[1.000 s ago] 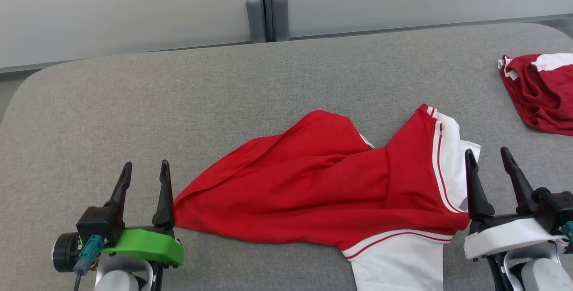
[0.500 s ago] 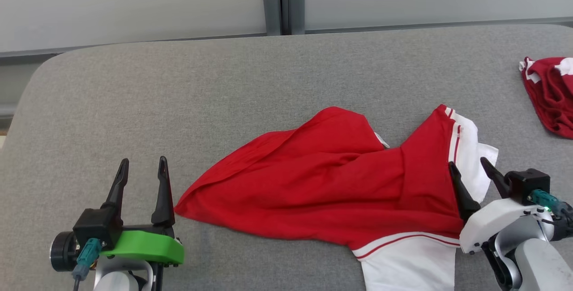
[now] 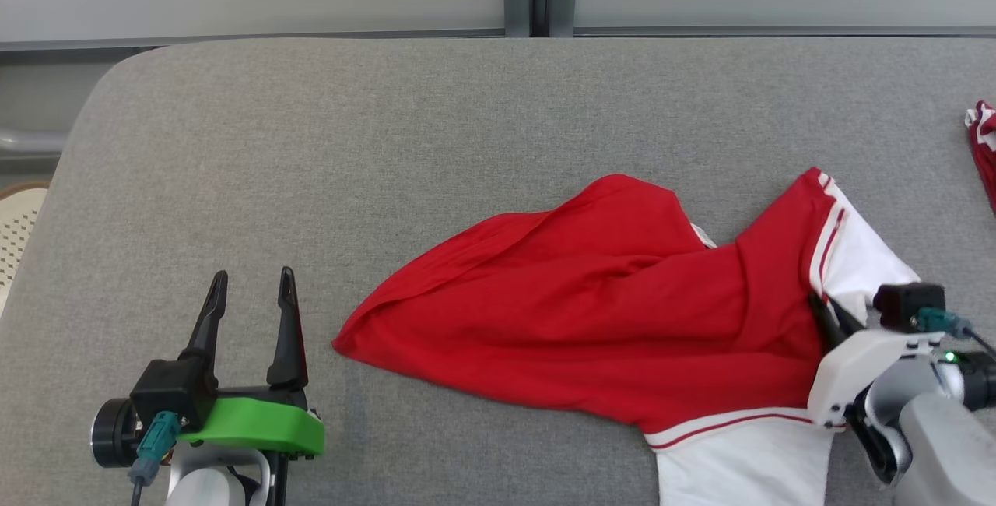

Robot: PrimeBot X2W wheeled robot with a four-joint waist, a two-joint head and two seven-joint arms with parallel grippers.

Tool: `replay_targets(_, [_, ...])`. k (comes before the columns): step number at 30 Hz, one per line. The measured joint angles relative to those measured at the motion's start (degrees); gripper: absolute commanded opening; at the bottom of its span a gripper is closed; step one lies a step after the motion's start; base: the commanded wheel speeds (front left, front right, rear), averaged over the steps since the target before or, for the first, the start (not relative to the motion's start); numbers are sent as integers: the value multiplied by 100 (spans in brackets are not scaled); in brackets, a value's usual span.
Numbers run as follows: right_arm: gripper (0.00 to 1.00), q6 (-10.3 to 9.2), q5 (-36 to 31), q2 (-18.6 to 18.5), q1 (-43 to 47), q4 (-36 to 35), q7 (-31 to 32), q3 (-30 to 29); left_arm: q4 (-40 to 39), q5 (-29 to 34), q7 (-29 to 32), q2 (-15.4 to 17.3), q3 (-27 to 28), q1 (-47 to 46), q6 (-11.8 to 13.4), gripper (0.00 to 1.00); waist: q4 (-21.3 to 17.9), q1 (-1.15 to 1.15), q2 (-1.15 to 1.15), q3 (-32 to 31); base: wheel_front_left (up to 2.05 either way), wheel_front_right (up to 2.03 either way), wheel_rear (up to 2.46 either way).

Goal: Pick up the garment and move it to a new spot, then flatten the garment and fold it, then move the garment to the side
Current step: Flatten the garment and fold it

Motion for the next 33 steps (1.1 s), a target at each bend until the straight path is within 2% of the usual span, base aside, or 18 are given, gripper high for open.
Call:
replay_targets(9, [0,-1,-71,-394,-1312,665,-344,-77,14,30,0,-44,10,-110,-56,100,122,0,0,42,0,0,0])
replay_targets(10, [8,-1,-74,-393,-1383,750,-356,-12,16,30,0,-46,11,-112,-57,100,128,0,0,39,0,0,0])
replay_targets(11, [100,-1,-66,-378,-1440,845,-372,60,21,31,0,-49,14,-112,-57,100,132,0,0,32,0,0,0])
replay_targets(16, [100,-1,54,-328,-1586,1036,-864,83,21,49,0,-55,65,-91,-58,100,91,0,0,-53,0,0,0])
replay_targets(20, [100,-1,122,-281,-1452,803,-1098,88,-7,105,0,-58,116,-41,-82,100,13,0,0,-165,0,0,0])
replay_targets(25, [100,-2,136,-194,-956,-199,-1152,-108,-20,180,0,-60,196,14,-105,100,-147,0,0,-312,0,0,0])
replay_targets(33, [100,-2,-45,170,202,-1990,-1157,-348,-20,233,0,-60,335,73,-151,100,-402,0,0,-507,0,0,0])
